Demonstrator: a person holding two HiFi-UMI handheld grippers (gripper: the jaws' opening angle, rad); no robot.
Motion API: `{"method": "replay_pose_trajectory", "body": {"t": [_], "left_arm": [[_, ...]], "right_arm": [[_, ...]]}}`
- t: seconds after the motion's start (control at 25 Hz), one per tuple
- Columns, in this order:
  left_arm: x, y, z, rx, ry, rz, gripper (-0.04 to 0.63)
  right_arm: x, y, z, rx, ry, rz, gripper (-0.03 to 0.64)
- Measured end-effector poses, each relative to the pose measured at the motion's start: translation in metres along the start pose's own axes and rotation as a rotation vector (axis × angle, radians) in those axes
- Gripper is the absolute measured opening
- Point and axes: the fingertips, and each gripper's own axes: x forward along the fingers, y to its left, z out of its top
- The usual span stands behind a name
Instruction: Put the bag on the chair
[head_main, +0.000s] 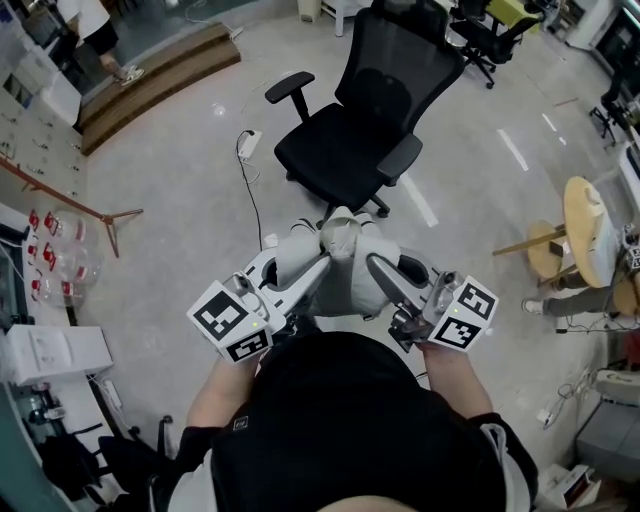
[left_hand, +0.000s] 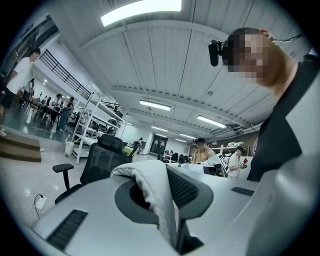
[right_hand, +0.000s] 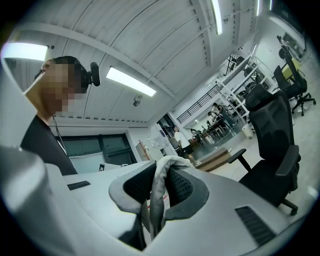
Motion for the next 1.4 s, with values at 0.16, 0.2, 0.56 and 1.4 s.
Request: {"method": "replay_pose_trajectory", "body": {"t": [0.16,0.2,0.56,1.4], "left_arm": [[-0.011,0.044,0.017,0.022,-0.014,-0.004,0.057],[-0.015,0.054,0.020,0.026,-0.018,-0.003,0.057],[-0.058,0.132,0.047,0.027,-0.057,0.007,0.057],[-0.031,0.256,0.072,0.011,-0.069,0.133,0.057]], "right_arm": [[0.046,-0.012,0.006,-0.004,0.005,-0.001,0.067],[0.057,-0.014,0.007,-0.004,0.008,-0.002,0.067],[0.147,-0.020,0.004,0.010,0.034,-0.006,0.067],[0.237,-0.109,0.036,0.092,0.092,0.111,0.067]]}}
